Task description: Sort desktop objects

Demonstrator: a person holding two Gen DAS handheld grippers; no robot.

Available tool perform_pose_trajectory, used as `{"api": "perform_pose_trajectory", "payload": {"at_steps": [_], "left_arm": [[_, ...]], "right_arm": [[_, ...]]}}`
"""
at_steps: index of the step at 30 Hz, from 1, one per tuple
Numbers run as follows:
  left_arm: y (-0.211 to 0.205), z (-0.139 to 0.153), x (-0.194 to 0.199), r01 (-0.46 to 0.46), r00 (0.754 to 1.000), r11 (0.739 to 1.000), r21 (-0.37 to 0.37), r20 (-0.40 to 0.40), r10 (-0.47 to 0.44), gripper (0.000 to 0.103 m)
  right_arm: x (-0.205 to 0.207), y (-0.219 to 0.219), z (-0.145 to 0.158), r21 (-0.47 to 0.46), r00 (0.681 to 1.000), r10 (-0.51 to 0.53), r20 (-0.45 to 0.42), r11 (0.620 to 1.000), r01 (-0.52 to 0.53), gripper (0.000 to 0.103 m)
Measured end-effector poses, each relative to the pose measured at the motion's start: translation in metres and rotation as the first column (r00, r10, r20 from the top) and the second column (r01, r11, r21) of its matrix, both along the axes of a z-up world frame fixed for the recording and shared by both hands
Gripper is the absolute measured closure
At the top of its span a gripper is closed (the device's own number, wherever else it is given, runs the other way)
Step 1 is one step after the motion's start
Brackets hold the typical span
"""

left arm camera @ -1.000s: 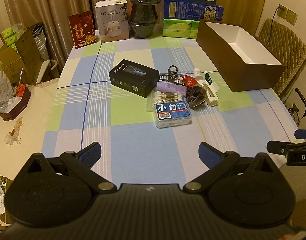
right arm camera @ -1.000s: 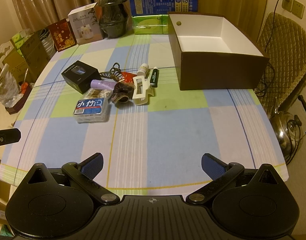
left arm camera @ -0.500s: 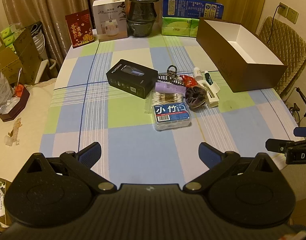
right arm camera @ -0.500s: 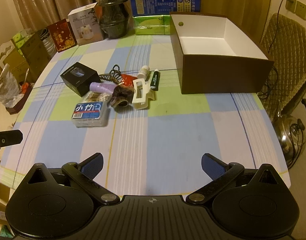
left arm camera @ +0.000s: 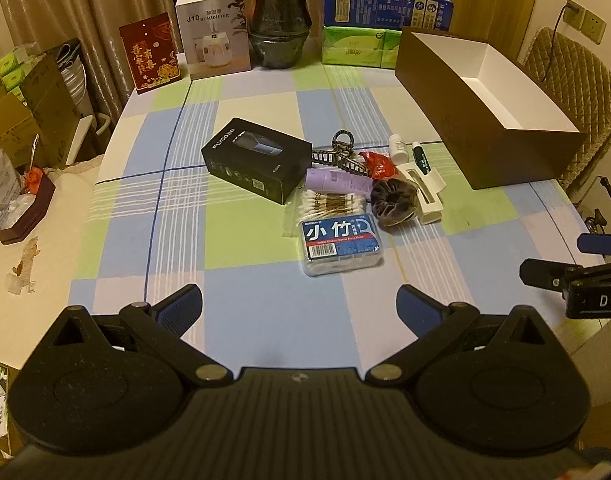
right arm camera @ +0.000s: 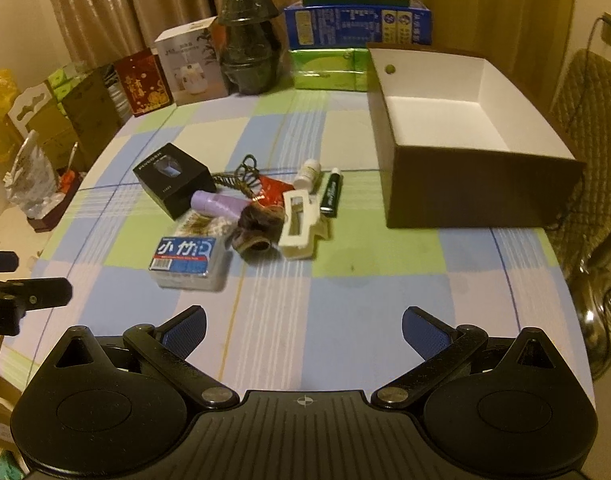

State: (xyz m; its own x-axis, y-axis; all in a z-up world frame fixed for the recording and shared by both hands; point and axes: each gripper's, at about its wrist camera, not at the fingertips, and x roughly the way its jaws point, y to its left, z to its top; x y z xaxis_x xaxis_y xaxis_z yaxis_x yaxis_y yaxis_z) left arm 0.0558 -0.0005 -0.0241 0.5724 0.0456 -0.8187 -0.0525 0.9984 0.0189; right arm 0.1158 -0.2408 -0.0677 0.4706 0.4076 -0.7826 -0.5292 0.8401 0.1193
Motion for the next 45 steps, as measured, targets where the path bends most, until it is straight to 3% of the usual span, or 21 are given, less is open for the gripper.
{"api": "perform_pose_trajectory", "payload": {"at_steps": [8,19,35,45], "left_arm": [[-0.006,-0.016,0.029,0.005,1.0,1.0,-0.001,-0.018,-0.005,0.001],[-0.011,-0.05,0.077,-0.011,0.998,1.0,-0.009,-0.057,0.01,0.001],[-0.026,-0.101,0.126,-0.01,0.99,1.0,-0.013,-0.139,0.008,0.002],[-0.027,-0.12,0.138,0.005,0.987,1.0,-0.02,-0.159,-0.008,0.016]], "right_arm": [[0.031,0.004,-0.014,0.036,0.999,0.013,0.039,0.999,-0.015,0.002],[0.069,0.016,-0.04,0.053,0.999,0.042,0.014,0.998,-0.042,0.002],[0.106,0.012,-0.051,0.041,0.999,0.042,-0.027,0.998,-0.041,0.002],[0.118,0.017,-0.058,0.037,0.997,0.066,-0.05,0.997,-0.064,0.002]]}}
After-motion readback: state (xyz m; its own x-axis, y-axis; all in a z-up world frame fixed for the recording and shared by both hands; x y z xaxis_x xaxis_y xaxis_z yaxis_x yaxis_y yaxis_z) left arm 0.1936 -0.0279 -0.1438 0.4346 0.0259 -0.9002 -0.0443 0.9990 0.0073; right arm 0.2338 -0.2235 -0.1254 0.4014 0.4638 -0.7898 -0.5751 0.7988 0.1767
